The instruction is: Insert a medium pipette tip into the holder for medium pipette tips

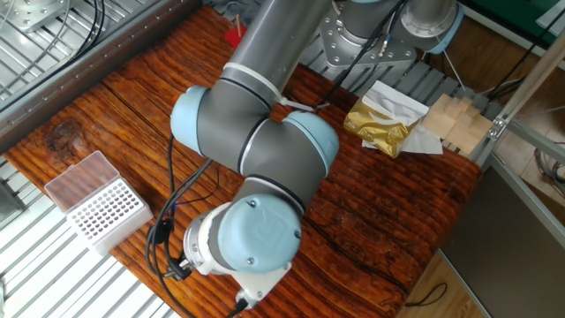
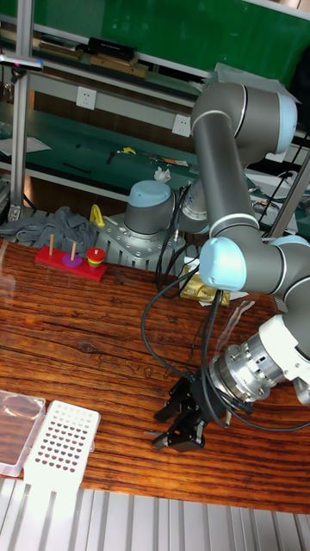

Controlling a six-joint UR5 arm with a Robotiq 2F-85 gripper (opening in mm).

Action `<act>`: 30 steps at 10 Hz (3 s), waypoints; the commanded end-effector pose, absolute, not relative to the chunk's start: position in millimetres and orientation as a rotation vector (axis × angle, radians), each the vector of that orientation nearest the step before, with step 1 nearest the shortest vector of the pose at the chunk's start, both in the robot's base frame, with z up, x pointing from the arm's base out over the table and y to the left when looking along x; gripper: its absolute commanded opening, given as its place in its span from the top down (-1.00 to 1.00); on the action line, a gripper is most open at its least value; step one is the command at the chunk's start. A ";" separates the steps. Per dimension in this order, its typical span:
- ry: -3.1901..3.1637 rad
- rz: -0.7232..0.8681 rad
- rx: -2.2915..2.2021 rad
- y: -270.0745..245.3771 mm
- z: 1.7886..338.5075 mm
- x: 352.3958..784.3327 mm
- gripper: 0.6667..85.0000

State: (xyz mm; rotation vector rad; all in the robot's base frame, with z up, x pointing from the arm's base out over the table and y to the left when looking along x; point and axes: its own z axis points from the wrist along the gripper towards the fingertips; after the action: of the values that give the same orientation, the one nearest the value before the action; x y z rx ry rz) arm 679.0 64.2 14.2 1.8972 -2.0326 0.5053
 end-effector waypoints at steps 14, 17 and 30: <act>-2.066 0.550 1.824 80.6 3.6 671.0 -0.09; -2.075 0.551 1.818 81.4 5.1 670.6 -0.09; -2.022 0.610 1.772 78.3 12.1 666.5 -0.09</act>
State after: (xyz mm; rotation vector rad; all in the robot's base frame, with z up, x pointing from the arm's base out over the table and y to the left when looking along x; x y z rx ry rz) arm 668.6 75.4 13.2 1.7800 -2.0080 0.6259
